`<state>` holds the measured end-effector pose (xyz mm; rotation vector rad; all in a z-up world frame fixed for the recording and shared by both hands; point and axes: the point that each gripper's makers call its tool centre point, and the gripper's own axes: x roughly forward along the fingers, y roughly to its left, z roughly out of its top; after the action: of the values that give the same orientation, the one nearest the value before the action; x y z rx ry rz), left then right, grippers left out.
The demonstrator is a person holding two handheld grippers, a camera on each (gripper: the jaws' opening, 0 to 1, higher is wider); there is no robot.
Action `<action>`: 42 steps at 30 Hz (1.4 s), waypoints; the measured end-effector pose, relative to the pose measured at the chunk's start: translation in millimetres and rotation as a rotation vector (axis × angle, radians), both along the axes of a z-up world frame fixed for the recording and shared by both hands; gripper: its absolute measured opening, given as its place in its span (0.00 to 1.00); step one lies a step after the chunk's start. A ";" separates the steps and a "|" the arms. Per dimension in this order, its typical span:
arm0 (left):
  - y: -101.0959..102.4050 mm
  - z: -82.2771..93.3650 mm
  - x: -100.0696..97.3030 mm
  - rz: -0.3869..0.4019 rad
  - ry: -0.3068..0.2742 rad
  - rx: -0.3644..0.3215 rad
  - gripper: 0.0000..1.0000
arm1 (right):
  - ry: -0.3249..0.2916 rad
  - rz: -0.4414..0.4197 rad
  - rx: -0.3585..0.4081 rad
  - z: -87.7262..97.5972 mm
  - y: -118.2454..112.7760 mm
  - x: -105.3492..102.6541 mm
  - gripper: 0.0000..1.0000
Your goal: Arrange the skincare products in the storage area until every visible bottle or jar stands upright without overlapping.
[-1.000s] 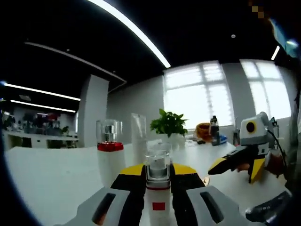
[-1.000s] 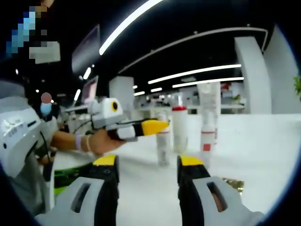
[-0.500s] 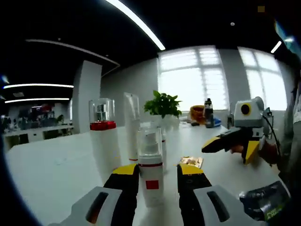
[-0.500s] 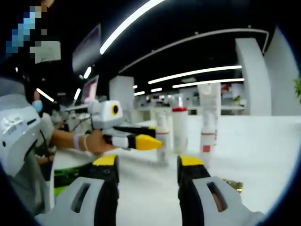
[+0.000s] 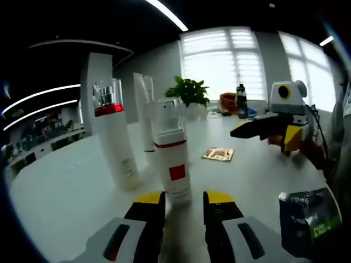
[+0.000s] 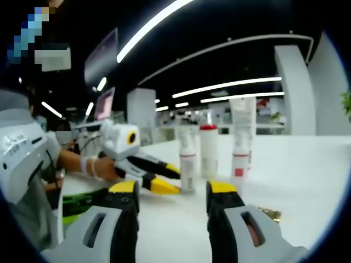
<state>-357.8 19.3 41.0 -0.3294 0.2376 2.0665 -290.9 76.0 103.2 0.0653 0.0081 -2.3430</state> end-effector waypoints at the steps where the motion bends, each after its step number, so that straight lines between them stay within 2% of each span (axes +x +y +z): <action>1: 0.1 -1.2 -0.1 0.002 0.000 -0.007 0.24 | 0.000 -0.002 0.000 -0.1 0.5 0.0 0.47; 5: 0.8 -3.2 -2.8 0.030 -0.010 -0.015 0.21 | 0.001 -0.005 -0.005 0.4 1.6 0.1 0.47; 10: 2.4 -4.7 -11.0 0.098 -0.070 0.014 0.19 | 0.006 -0.006 -0.004 1.6 2.0 0.1 0.47; 15: 3.4 -6.6 -17.5 0.151 -0.102 0.026 0.19 | 0.008 -0.006 0.006 1.0 2.8 -0.2 0.46; 20: 3.0 -8.7 -16.8 0.166 -0.108 0.021 0.17 | -0.023 0.017 0.100 -9.1 -0.6 -11.8 0.45; 22: 1.8 -11.3 -16.2 0.166 -0.099 0.002 0.14 | -0.032 0.025 0.116 -12.5 -3.4 -21.4 0.35; 24: 1.1 -13.4 -15.1 0.160 -0.094 -0.011 0.14 | -0.083 0.038 0.157 -23.8 -4.2 -31.1 0.24; 27: 0.1 -13.4 -13.9 0.154 -0.099 -0.012 0.14 | -0.162 0.044 0.171 -38.0 -7.1 -46.7 0.18; 28: -0.1 -13.2 -13.6 0.152 -0.098 -0.015 0.14 | -0.205 0.041 0.165 -45.0 -7.7 -53.1 0.16; 30: -0.5 -13.0 -13.1 0.150 -0.096 -0.018 0.14 | -0.249 0.042 0.152 -51.8 -8.6 -59.0 0.10; 32: -0.5 -12.8 -12.7 0.144 -0.094 -0.020 0.13 | -0.329 0.033 0.111 -61.6 -7.9 -69.6 0.04; 33: -0.7 -12.7 -12.8 0.142 -0.095 -0.019 0.13 | -0.346 0.037 0.098 -63.0 -8.3 -71.3 0.00; 36: -0.7 -12.8 -12.5 0.138 -0.099 -0.017 0.13 | -0.375 0.029 0.083 -65.5 -7.6 -80.8 0.00; 42: 0.4 -13.2 -11.9 0.129 -0.098 -0.015 0.13 | -0.384 0.050 0.131 -68.4 -21.1 -80.2 0.00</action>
<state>-369.7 19.7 27.9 -0.4640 0.1762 2.1694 -371.2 54.9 34.8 0.5709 -0.0256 -2.2426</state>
